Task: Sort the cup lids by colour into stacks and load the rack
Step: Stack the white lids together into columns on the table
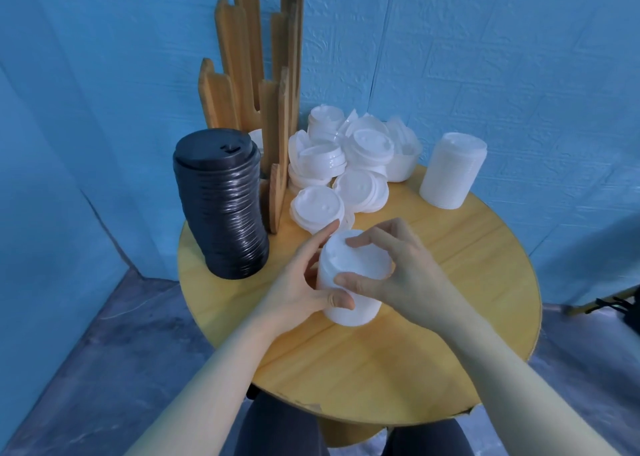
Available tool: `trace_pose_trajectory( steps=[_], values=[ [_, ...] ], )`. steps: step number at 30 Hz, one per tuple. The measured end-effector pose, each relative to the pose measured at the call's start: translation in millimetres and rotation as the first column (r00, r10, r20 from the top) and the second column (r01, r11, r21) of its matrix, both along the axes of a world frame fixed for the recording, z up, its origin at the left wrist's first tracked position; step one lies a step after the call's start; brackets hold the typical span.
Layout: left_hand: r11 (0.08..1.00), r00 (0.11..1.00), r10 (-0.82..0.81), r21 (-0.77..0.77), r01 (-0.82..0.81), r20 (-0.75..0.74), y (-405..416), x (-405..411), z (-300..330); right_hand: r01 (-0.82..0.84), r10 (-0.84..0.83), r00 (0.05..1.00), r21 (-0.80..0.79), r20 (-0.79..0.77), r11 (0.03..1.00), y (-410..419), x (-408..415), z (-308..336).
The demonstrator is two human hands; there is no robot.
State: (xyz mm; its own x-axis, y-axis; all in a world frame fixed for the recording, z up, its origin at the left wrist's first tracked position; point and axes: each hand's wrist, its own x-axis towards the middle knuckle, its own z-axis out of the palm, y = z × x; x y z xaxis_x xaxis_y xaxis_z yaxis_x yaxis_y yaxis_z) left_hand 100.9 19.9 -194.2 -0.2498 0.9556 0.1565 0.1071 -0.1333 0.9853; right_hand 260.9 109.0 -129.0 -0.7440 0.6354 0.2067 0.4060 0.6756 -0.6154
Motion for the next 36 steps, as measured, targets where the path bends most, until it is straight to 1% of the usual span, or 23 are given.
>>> trace_pose_trajectory(
  steps=[1, 2, 4, 6, 11, 14, 17, 19, 22, 23, 25, 26, 28, 30, 32, 33, 36],
  values=[
    [1.0, 1.0, 0.002, 0.007, -0.002, -0.009, 0.3, 0.1, 0.5, 0.004, -0.006, 0.999, -0.037, -0.049, 0.999, -2.1, -0.4, -3.4],
    [1.0, 1.0, 0.007, 0.013, -0.006, -0.021, 0.6, 0.1, 0.8, -0.005, -0.007, 0.995, -0.119, -0.104, 0.993, -3.5, 0.1, -6.6],
    [0.999, 0.999, 0.027, 0.022, -0.026, -0.041, 0.3, -0.2, 1.1, -0.074, 0.011, 0.979, -0.306, -0.202, 0.949, -4.8, 1.9, -12.9],
    [0.998, 0.997, 0.05, 0.031, -0.048, -0.052, -2.5, -2.8, 1.7, -0.161, 0.05, 0.96, -0.401, -0.274, 0.902, -5.1, 3.9, -20.1],
    [0.995, 0.993, 0.096, 0.048, -0.093, -0.073, -22.9, -16.4, 2.0, -0.331, 0.145, 0.903, -0.44, -0.403, 0.835, -6.1, 1.3, -33.1],
    [0.992, 0.987, 0.122, 0.055, -0.117, -0.103, -34.3, -25.3, 2.0, -0.377, 0.163, 0.871, -0.418, -0.464, 0.827, -9.5, -7.0, -37.0],
    [0.99, 0.985, 0.137, 0.054, -0.132, -0.105, -38.4, -30.2, 1.3, -0.39, 0.162, 0.861, -0.421, -0.482, 0.819, -9.2, -16.0, -39.3],
    [0.991, 0.987, 0.127, 0.054, -0.122, -0.097, -38.6, -29.1, 1.5, -0.395, 0.182, 0.87, -0.426, -0.458, 0.814, -5.0, -18.4, -36.5],
    [0.991, 0.989, 0.125, 0.048, -0.122, -0.077, -37.4, -26.6, 1.7, -0.403, 0.251, 0.891, -0.404, -0.378, 0.821, 8.7, -21.0, -21.9],
    [0.991, 0.988, 0.132, 0.042, -0.129, -0.076, -36.6, -26.6, 1.8, -0.378, 0.235, 0.901, -0.392, -0.365, 0.839, 14.7, -24.1, -15.1],
    [0.989, 0.986, 0.144, 0.027, -0.142, -0.079, -35.7, -27.1, 2.0, -0.257, 0.123, 0.925, -0.353, -0.359, 0.9, 29.4, -36.0, -6.2],
    [0.99, 0.987, 0.143, 0.02, -0.142, -0.078, -35.4, -27.0, 2.2, -0.18, 0.067, 0.94, -0.317, -0.336, 0.931, 37.0, -44.4, -4.7],
    [0.99, 0.988, 0.138, 0.008, -0.138, -0.074, -34.8, -26.7, 2.7, -0.04, 0.003, 0.979, -0.178, -0.206, 0.983, 52.1, -64.7, -7.2],
    [0.99, 0.988, 0.138, 0.003, -0.138, -0.07, -34.7, -26.7, 3.1, 0.034, -0.034, 0.999, -0.005, -0.004, 0.999, 64.3, -84.6, -13.8],
    [0.99, 0.987, 0.141, 0.002, -0.141, -0.071, -35.0, -27.2, 2.9, 0.068, -0.081, 0.986, 0.091, 0.145, 0.993, 70.5, -100.7, -18.6],
    [0.99, 0.987, 0.143, -0.003, -0.144, -0.073, -35.2, -27.3, 2.5, 0.079, -0.098, 0.98, 0.115, 0.176, 0.99, 71.8, -106.5, -20.3],
    [0.988, 0.985, 0.154, -0.01, -0.156, -0.076, -35.5, -28.5, 0.6, 0.09, -0.123, 0.975, 0.176, 0.186, 0.98, 73.2, -115.6, -27.1]
  ],
)
